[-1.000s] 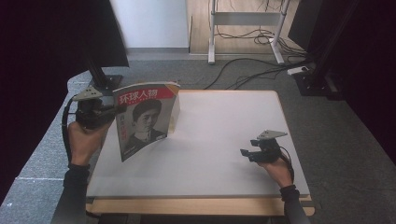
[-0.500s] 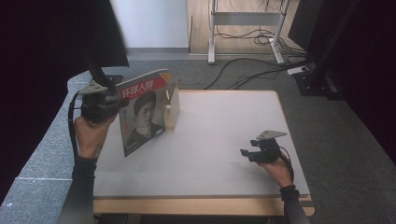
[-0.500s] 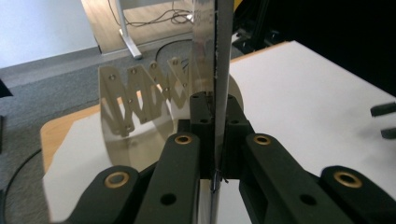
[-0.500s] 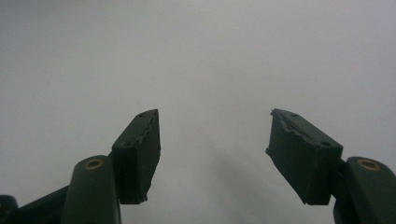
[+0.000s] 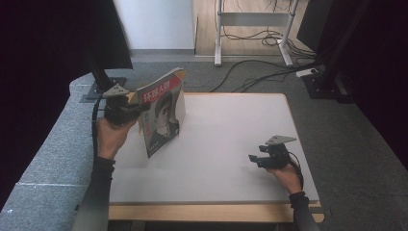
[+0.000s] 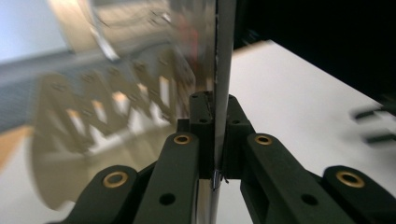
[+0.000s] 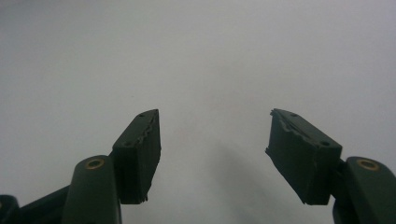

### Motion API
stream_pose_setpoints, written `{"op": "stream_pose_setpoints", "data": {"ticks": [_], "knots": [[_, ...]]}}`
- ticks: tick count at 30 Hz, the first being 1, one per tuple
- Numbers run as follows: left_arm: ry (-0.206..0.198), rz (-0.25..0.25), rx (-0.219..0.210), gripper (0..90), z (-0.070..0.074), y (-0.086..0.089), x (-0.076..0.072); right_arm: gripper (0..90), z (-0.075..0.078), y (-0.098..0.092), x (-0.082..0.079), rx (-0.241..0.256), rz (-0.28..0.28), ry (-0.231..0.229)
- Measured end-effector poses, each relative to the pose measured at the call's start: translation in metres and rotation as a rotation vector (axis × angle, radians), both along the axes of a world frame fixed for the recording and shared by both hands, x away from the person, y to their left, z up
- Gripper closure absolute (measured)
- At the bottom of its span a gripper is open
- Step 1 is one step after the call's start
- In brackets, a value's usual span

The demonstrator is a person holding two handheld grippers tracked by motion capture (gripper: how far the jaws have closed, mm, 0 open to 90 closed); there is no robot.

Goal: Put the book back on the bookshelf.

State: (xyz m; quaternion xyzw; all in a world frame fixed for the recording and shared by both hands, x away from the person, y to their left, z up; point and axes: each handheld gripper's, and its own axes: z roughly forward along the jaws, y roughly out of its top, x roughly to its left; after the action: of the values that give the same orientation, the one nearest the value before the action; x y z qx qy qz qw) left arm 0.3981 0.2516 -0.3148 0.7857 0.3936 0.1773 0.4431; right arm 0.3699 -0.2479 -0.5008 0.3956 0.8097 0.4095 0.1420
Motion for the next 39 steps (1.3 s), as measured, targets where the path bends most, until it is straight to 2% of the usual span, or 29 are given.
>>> {"op": "stream_pose_setpoints", "data": {"ticks": [1, 3, 7, 10, 13, 14, 15, 17, 20, 25, 32, 36, 39], "knots": [[0.024, -0.020, 0.017, 85.9, 0.001, -0.001, -0.002, 33.5, 0.000, 0.000, 0.000, 0.003, -0.001, -0.001], [0.041, -0.027, 0.064, 85.3, 0.002, -0.005, -0.006, 33.5, -0.001, 0.001, -0.001, 0.007, 0.002, -0.003], [0.100, -0.025, 0.086, 83.3, 0.000, -0.004, -0.011, 33.5, -0.003, 0.002, -0.002, 0.004, 0.008, -0.002], [0.137, -0.015, 0.135, 81.0, -0.002, -0.003, -0.014, 33.5, -0.006, 0.001, -0.002, 0.004, 0.007, 0.002], [0.164, -0.024, 0.138, 83.2, -0.006, -0.002, -0.016, 33.5, -0.009, 0.000, -0.003, 0.011, 0.005, 0.006], [0.174, -0.029, 0.116, 85.0, -0.007, -0.001, -0.016, 33.5, -0.010, -0.001, -0.003, 0.014, 0.003, 0.008], [0.165, -0.032, 0.106, 86.6, -0.007, 0.000, -0.016, 33.5, -0.010, -0.001, -0.004, 0.017, 0.001, 0.011], [0.124, -0.013, 0.128, 87.1, -0.006, -0.001, -0.016, 33.5, -0.012, -0.001, -0.004, 0.017, 0.001, 0.012], [0.088, 0.008, 0.118, 87.3, -0.005, -0.003, -0.012, 33.6, -0.013, -0.002, -0.004, 0.019, -0.002, 0.015], [0.068, 0.023, 0.099, 87.3, -0.008, -0.012, 0.003, 33.5, -0.013, -0.003, -0.003, 0.021, -0.003, 0.017], [0.032, 0.052, 0.103, 87.1, -0.012, -0.036, 0.019, 33.6, -0.017, -0.005, -0.004, 0.015, -0.016, 0.015], [0.001, 0.039, 0.089, 86.5, -0.016, -0.047, 0.019, 33.4, -0.019, -0.005, -0.005, -0.002, -0.017, -0.001], [-0.042, 0.027, 0.092, 83.8, -0.017, -0.054, 0.016, 32.0, -0.021, -0.004, -0.006, -0.015, -0.022, -0.008]]}}
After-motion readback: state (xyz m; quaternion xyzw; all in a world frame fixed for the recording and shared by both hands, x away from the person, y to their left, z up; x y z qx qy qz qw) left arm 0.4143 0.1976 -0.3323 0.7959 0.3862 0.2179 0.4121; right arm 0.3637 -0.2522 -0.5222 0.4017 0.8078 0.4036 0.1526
